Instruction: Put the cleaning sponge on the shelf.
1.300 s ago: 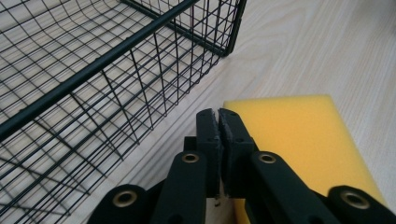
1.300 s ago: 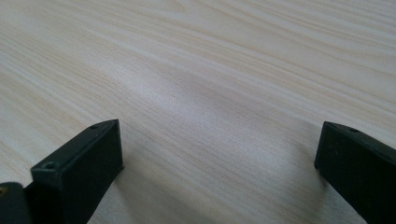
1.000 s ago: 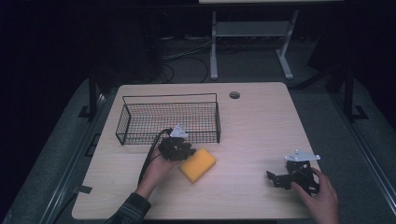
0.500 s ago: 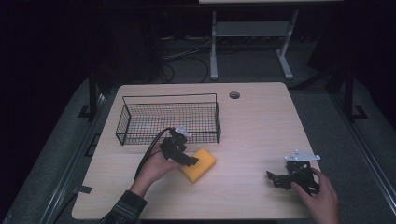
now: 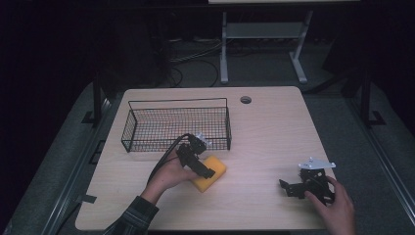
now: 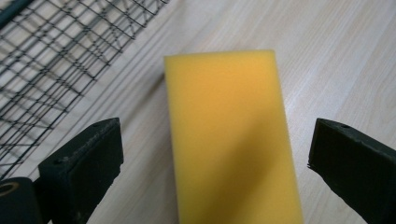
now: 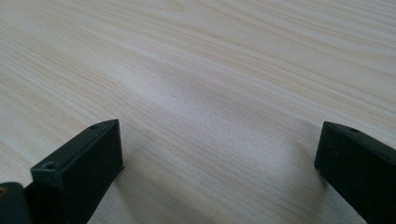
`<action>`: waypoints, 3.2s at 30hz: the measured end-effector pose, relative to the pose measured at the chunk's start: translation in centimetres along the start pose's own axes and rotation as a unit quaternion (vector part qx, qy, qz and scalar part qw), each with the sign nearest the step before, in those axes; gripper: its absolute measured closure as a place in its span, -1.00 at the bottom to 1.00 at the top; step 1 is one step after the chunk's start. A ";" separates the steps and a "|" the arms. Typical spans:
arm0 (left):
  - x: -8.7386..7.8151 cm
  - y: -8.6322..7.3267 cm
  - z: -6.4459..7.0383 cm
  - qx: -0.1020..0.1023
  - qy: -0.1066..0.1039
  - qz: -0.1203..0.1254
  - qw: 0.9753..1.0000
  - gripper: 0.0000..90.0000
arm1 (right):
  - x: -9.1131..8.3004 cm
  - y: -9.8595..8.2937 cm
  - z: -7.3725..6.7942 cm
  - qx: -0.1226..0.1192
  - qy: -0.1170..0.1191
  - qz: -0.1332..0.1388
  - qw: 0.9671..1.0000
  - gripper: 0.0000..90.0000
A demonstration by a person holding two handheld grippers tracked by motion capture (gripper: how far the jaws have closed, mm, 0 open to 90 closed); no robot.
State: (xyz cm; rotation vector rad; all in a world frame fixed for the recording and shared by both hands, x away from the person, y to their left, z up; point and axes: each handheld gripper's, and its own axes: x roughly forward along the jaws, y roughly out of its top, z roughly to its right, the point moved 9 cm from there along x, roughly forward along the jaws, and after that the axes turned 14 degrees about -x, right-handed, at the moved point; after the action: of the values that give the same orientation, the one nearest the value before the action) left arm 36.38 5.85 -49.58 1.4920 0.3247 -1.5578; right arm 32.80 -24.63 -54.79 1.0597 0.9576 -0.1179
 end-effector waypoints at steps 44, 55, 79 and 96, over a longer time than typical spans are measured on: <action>3.9 -0.6 0.6 0.032 0.044 -0.052 0.997 -0.67 | 0.0 0.0 0.0 0.000 0.000 0.000 1.000 -1.00; 3.6 -0.6 0.6 0.037 0.041 -0.049 0.997 -0.54 | 0.0 0.0 0.0 0.000 0.000 0.000 1.000 -1.00; 1.6 -0.5 0.6 0.037 0.029 -0.042 0.998 -0.53 | 0.0 0.0 0.0 0.000 0.000 0.000 1.000 -0.99; -0.8 0.2 0.5 0.043 0.030 -0.036 0.998 -0.52 | 0.0 0.0 0.0 -0.001 0.000 0.000 1.000 -1.00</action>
State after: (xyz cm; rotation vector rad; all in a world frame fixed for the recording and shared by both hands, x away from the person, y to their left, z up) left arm 36.14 5.71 -48.71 1.6105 0.3534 -1.6038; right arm 32.80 -24.65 -54.79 1.0571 0.9581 -0.1171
